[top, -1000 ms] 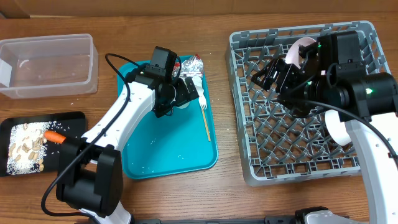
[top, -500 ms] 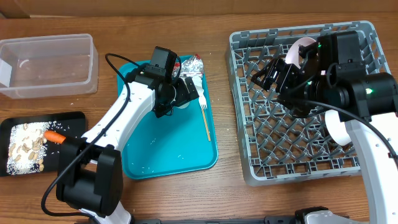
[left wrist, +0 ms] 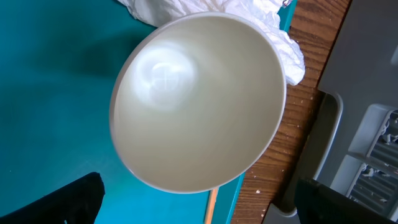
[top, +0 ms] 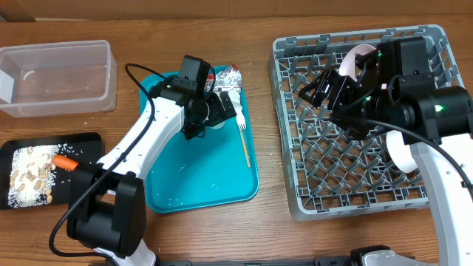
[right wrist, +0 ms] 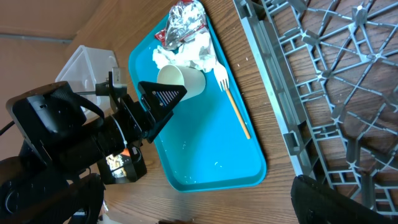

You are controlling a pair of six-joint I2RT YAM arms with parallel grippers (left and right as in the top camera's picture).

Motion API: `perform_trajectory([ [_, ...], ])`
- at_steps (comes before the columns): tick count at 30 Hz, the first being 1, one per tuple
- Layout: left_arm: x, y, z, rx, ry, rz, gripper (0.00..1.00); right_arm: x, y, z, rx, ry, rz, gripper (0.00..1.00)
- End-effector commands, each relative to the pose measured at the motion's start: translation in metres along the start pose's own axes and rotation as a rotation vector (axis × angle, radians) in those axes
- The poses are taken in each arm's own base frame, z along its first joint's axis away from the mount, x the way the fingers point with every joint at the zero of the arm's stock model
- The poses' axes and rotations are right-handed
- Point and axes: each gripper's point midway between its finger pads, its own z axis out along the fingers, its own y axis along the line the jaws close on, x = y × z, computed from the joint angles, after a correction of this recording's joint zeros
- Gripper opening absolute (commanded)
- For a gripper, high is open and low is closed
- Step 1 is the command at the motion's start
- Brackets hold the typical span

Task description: Sort waste into correct bins and load items into the dishwasher rack

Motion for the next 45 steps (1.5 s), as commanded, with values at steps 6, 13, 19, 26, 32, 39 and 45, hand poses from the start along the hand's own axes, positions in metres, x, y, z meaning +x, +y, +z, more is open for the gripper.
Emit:
perform_trajectory([
  [6, -0.001, 0.003, 0.003, -0.009, 0.005, -0.019, 1.00, -0.002, 0.004, -0.003, -0.010, -0.010, -0.016, 1.00],
  [13, -0.003, -0.003, 0.003, 0.020, 0.001, -0.127, 1.00, -0.002, 0.004, -0.003, -0.010, -0.010, -0.016, 1.00],
  [19, 0.004, -0.019, -0.004, 0.132, 0.081, -0.042, 1.00, -0.002, 0.004, -0.003, -0.010, -0.010, -0.016, 1.00],
  [26, -0.018, 0.028, -0.048, -0.121, 0.029, -0.127, 1.00, -0.002, 0.004, -0.003, -0.010, -0.010, -0.016, 1.00],
  [32, -0.051, 0.041, -0.096, -0.269, -0.136, -0.159, 1.00, -0.002, 0.004, -0.003, -0.009, -0.010, -0.016, 1.00],
  [39, -0.047, 0.033, -0.086, -0.225, -0.110, -0.145, 1.00, -0.002, 0.004, -0.003, -0.010, -0.010, -0.016, 1.00],
  [45, -0.042, 0.041, -0.070, -0.245, -0.082, -0.149, 1.00, -0.002, 0.004, -0.003, -0.010, -0.010, -0.016, 1.00],
])
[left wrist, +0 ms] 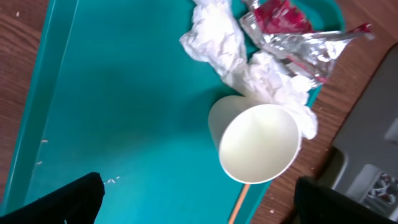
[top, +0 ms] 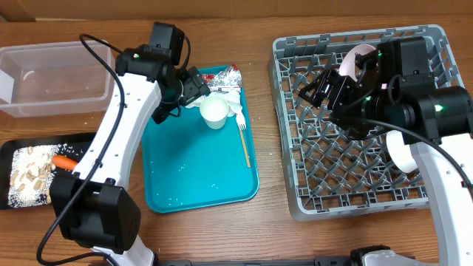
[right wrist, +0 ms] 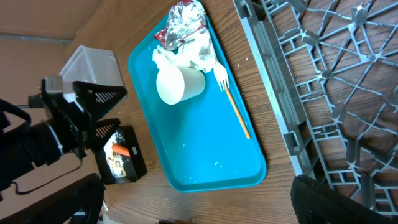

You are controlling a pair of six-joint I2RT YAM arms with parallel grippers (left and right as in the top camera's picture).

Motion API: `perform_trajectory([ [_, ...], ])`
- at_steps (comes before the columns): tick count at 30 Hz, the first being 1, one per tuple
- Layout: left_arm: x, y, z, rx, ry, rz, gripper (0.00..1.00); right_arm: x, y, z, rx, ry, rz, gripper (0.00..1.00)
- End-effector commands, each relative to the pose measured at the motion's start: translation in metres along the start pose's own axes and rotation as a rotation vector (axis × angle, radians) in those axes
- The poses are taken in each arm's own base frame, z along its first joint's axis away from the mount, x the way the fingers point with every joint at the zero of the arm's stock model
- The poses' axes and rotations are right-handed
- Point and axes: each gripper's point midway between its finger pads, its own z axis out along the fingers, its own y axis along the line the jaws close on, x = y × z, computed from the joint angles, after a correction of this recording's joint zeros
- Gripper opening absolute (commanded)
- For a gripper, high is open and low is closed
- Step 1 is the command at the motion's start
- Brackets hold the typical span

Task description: Sort waste into correct bins and load items into the dishwasher rack

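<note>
A white paper cup (top: pixel 215 111) stands on the teal tray (top: pixel 192 177), apparently upright, its empty mouth showing to the left wrist camera (left wrist: pixel 260 151). Beside it lie crumpled white napkins (left wrist: pixel 214 45), a foil wrapper (top: pixel 225 77) and a wooden-handled fork (top: pixel 243 140). My left gripper (top: pixel 177 94) hangs open over the tray's far left part, apart from the cup, with nothing between its fingers (left wrist: pixel 81 198). Over the grey dishwasher rack (top: pixel 355 185) my right gripper (top: pixel 316 87) is open and empty too.
A clear plastic bin (top: pixel 55 77) sits at the far left. Below it a black tray (top: pixel 81 139) holds food scraps and a carrot piece (top: pixel 65 161). A pinkish plate (top: pixel 356 58) and a white dish (top: pixel 403 155) stand in the rack.
My left gripper was low over the cup, which filled its wrist view. Now it is drawn back up and to the far left, still open. The cup stays on the tray. The right arm has not moved.
</note>
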Motion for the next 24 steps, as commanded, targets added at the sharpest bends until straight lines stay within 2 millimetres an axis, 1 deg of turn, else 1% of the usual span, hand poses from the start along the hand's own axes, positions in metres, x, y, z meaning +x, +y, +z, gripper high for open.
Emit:
perform_trajectory([
  [1, 0.011, 0.009, 0.018, -0.047, 0.044, 0.003, 1.00, -0.002, 0.004, -0.003, -0.010, -0.011, -0.016, 1.00],
  [3, 0.018, 0.008, 0.025, -0.039, 0.079, 0.007, 1.00, -0.002, 0.004, -0.003, -0.010, -0.011, -0.016, 1.00],
  [7, 0.031, -0.001, 0.042, 0.010, 0.144, 0.097, 1.00, -0.002, 0.004, -0.003, -0.010, -0.010, -0.016, 1.00],
  [10, 0.034, -0.002, 0.049, 0.000, 0.156, 0.115, 1.00, -0.002, 0.004, -0.003, -0.010, -0.011, -0.016, 1.00],
  [13, 0.035, -0.004, 0.050, 0.000, 0.155, 0.119, 1.00, -0.002, 0.004, -0.003, -0.010, -0.011, -0.016, 1.00],
  [17, 0.037, 0.000, 0.053, -0.021, 0.159, 0.105, 1.00, -0.002, 0.004, -0.003, -0.010, -0.011, -0.016, 1.00],
  [20, 0.038, 0.010, 0.062, -0.065, 0.149, 0.063, 1.00, -0.002, 0.004, -0.003, -0.010, -0.011, -0.016, 1.00],
  [24, 0.038, 0.011, 0.078, -0.069, 0.148, 0.063, 1.00, -0.002, 0.004, -0.003, -0.010, -0.010, -0.016, 1.00],
])
